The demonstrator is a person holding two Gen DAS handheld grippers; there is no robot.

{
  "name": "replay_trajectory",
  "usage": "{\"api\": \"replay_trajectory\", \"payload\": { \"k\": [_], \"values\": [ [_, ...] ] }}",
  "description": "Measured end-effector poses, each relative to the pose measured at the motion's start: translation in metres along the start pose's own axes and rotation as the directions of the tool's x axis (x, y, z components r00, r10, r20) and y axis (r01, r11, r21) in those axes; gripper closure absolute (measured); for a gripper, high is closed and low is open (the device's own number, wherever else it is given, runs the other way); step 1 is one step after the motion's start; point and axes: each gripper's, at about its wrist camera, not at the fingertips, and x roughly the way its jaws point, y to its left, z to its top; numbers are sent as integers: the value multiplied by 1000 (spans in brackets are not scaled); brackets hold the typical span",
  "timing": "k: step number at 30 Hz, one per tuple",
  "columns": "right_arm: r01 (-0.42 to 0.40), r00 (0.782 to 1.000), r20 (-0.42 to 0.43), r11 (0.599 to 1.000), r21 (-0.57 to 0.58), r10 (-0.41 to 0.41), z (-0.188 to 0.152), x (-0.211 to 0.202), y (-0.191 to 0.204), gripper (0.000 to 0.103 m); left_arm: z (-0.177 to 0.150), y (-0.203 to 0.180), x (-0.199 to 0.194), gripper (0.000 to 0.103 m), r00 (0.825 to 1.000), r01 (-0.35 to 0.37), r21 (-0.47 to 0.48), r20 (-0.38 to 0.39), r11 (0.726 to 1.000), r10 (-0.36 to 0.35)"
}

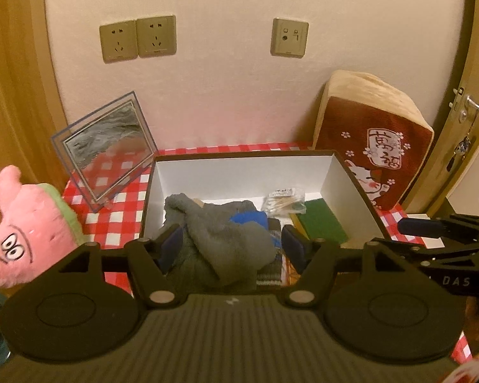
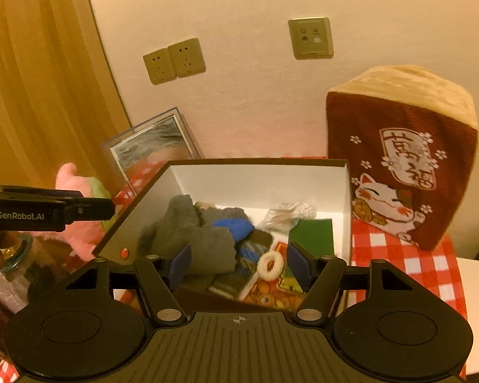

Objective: Organize soft objects

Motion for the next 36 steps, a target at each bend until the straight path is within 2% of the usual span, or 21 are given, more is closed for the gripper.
{"api": "replay_trajectory", "payload": {
  "k": [12,21,29,36],
  "values": [
    [29,999,37,998,-52,-27,-39,-57,15,34,-44,-20,-70,24,997,-49,-37,61,998,51],
    [16,1000,15,1000,-12,-16,-59,-82,23,34,-77,-24,-103,24,995,-93,-77,35,993,96],
    [18,999,-33,1000,0,-18,-83,-99,36,34,-103,-24,-122,24,996,-84,-90,-2,992,85],
    [38,996,-79,999,38,-35,-109,-109,51,34,-129,-24,-137,24,998,-46,-67,-52,997,42]
  ]
}}
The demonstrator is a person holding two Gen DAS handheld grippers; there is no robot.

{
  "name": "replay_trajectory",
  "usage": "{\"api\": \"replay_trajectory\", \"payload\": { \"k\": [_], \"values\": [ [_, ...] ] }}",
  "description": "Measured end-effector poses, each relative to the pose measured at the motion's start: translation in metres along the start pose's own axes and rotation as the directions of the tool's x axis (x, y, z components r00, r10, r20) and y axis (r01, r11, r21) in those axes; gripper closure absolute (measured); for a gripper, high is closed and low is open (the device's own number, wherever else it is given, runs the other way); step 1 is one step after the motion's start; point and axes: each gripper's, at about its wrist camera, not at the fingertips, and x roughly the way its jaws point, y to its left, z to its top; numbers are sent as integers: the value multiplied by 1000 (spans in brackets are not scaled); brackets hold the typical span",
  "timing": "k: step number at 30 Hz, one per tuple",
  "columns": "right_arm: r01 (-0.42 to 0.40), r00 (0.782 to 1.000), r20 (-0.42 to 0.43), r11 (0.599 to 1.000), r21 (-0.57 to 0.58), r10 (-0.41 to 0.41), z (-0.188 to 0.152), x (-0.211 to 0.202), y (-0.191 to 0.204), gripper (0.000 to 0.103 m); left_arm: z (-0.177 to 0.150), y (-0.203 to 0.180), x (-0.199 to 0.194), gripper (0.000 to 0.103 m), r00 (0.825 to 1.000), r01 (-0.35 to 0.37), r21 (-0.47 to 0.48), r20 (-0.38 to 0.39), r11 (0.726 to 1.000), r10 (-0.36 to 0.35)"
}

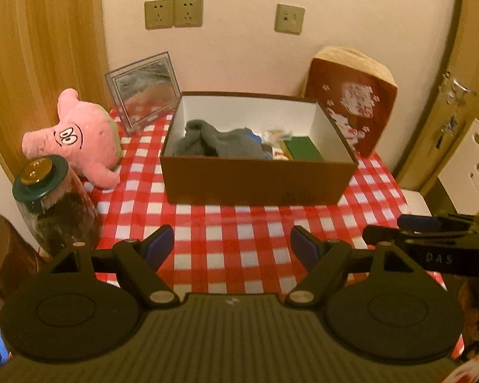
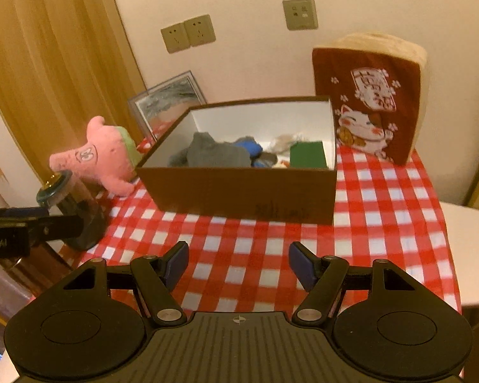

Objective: Organize soft objects

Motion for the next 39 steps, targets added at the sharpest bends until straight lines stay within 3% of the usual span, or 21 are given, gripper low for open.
{"api": "replay_trajectory", "payload": {
  "k": [9,20,39],
  "values": [
    [55,998,-17,994,95,-53,-34,-26,24,34,-30,18,-25,25,999,37,28,-27,999,-37],
    [112,993,-41,988,108,-109,-71,-57,54,34,-67,26,-48,25,994,76,43,-80,996,-73],
    [40,994,-104,998,57,-34,-83,-84,44,34,-93,-17,-69,25,994,34,14,-107,999,-32]
  ]
}}
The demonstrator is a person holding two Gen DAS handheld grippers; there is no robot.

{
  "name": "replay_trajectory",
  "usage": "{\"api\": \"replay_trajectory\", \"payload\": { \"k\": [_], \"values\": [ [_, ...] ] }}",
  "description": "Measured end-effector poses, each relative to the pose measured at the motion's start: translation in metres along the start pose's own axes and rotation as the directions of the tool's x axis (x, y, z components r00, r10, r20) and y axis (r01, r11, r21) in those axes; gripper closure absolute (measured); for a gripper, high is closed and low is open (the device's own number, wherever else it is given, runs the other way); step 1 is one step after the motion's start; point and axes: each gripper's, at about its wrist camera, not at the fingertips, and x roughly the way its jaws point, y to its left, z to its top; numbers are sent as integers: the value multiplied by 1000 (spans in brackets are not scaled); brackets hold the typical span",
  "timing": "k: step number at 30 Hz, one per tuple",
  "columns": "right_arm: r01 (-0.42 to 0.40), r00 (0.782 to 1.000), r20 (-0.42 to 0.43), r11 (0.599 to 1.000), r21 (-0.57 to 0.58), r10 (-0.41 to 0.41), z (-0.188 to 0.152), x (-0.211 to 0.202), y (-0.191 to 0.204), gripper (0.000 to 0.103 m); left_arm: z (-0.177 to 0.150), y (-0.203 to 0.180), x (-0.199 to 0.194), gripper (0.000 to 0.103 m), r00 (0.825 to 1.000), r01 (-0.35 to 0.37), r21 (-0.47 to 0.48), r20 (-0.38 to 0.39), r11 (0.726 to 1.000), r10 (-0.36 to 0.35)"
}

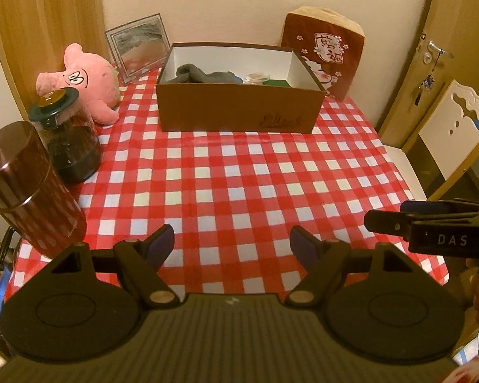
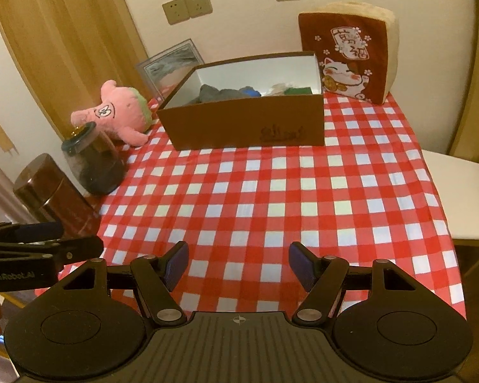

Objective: Organize soft objects

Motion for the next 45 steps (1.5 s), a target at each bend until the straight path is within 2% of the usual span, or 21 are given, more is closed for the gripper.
{"api": "replay_trajectory", "payload": {
  "k": [19,45],
  "values": [
    [-22,999,-37,1000,-7,22,-16,-13,-2,34,-16,-13,-7,25,1000,-10,-7,-12,1000,10],
    [-22,999,-27,1000,-5,22,-16,-11,-2,34,-12,-15,-8,25,1000,-2,8,-6,1000,2]
  ]
}}
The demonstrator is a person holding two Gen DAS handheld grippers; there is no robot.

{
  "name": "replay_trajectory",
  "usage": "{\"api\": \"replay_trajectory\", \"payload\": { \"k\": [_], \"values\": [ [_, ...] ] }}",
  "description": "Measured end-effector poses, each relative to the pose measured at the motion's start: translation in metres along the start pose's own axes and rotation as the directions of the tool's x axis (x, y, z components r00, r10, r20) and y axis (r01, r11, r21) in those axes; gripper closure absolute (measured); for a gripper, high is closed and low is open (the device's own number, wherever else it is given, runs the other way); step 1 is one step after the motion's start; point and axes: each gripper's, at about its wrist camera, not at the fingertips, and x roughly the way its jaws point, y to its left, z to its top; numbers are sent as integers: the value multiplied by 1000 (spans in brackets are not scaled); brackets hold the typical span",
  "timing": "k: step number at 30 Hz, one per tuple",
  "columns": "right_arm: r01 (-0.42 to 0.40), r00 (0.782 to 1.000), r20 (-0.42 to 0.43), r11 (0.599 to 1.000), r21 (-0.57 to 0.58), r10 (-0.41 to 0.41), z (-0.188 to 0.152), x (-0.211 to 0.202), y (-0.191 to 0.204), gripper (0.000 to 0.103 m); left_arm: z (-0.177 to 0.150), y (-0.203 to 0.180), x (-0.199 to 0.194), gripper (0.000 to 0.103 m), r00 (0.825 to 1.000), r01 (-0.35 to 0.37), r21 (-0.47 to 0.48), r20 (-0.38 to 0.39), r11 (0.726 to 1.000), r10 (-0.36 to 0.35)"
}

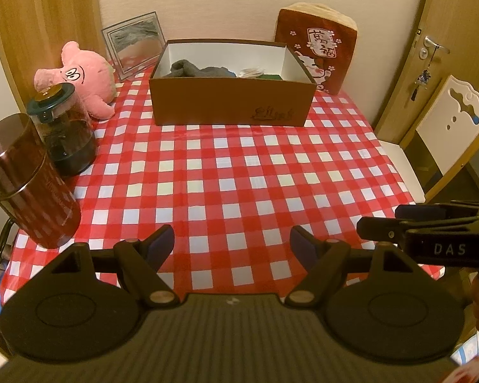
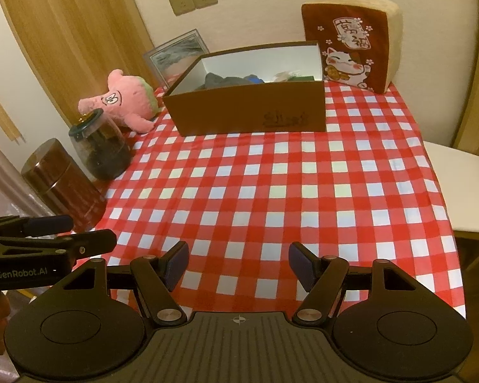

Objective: Organize soft objects

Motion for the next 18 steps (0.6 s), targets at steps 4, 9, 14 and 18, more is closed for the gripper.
{"api": "replay_trajectory", "payload": {
  "k": [4,9,14,18],
  "values": [
    [0,1000,0,1000,0,0,0,0,-1,34,0,0,1,25,1000,0,0,1,1000,0],
    [-1,1000,3,1000,0,1,1,-1,-1,34,0,1,1,25,1000,0,1,3,1000,0],
    [0,1000,3,1000,-1,0,1,-1,-1,34,0,2,1,25,1000,1,2,6,1000,-1],
    [0,1000,4,1000,0,0,2,-1,0,34,0,2,0,25,1000,1,2,7,1000,-1]
  ]
}}
